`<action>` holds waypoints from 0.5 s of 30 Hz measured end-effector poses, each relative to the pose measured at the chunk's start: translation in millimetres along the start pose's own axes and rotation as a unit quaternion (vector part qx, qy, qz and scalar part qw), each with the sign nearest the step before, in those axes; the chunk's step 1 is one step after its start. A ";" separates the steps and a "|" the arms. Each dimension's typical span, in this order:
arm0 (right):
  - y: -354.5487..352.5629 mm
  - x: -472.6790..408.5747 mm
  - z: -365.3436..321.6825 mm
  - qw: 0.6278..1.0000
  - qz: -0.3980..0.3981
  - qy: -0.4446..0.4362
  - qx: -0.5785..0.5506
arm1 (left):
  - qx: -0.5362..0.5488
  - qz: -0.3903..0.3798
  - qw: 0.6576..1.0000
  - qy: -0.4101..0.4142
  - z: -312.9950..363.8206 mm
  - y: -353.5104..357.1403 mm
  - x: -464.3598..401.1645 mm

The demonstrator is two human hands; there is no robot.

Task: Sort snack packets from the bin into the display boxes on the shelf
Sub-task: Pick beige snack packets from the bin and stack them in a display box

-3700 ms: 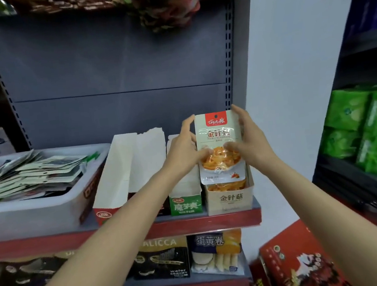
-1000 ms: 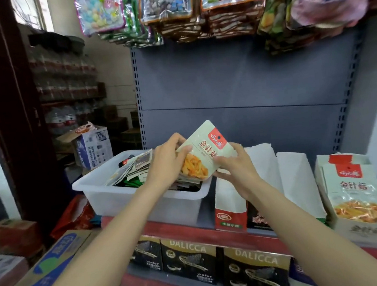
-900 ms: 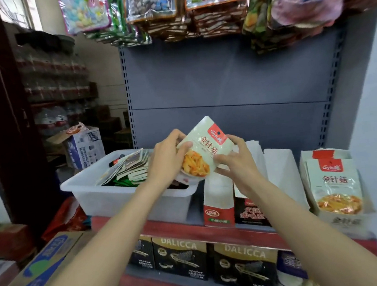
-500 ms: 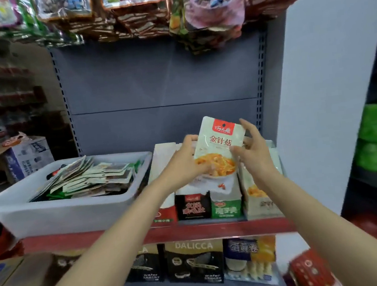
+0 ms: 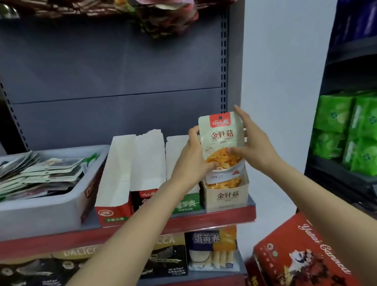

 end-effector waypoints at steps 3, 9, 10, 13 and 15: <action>3.5 2.9 9.2 1.000 -0.008 0.004 0.011 | -0.061 0.008 0.998 0.013 -2.8 -5.6 -0.6; 18.7 5.7 25.7 0.992 -0.011 0.020 0.121 | -0.238 -0.068 0.967 0.059 0.4 -2.8 1.4; 20.1 7.4 28.2 0.990 -0.008 0.024 0.136 | -0.252 -0.081 0.962 0.061 -1.0 -0.4 2.0; 22.3 12.5 33.1 0.979 0.004 0.027 0.203 | -0.285 -0.086 0.953 0.063 -4.5 4.0 2.8; 23.1 14.0 34.1 0.970 -0.007 0.036 0.240 | -0.306 -0.082 0.946 0.069 -3.5 5.4 3.2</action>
Point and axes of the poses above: each hand's wrist, its own x-axis away from the middle knuckle, its own y-axis out of the palm, z = x × y, the point moved 5 cm from there along -x, towards the middle knuckle, and after that the axes turned 10 degrees about y, right-handed, at the moved point
